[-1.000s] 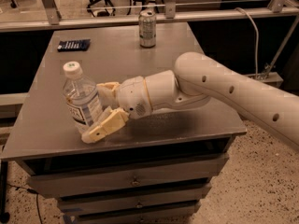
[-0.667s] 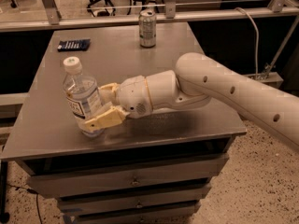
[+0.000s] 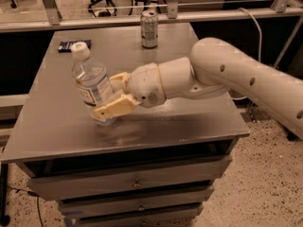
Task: Knock blue plastic bottle over
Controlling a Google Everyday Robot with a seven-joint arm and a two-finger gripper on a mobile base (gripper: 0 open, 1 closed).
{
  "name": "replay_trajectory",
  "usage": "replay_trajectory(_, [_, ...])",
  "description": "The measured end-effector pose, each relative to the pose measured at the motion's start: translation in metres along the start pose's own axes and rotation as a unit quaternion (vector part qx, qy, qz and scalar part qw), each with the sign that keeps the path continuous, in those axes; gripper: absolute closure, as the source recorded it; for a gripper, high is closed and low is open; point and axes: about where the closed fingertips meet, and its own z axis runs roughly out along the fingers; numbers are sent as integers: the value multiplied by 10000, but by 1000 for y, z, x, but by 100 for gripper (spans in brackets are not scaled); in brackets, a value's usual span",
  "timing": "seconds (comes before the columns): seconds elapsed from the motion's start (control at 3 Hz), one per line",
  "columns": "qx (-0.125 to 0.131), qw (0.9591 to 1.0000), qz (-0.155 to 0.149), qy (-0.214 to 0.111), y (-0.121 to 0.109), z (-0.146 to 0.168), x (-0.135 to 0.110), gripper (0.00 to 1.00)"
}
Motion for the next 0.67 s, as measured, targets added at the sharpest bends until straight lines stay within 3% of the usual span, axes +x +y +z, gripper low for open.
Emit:
replay_trajectory(0.33, [266,9970,-300,659,-19,-43,-31,100])
replay_trajectory(0.67, [415,9851,-396,1623,-41,-83,-57,100])
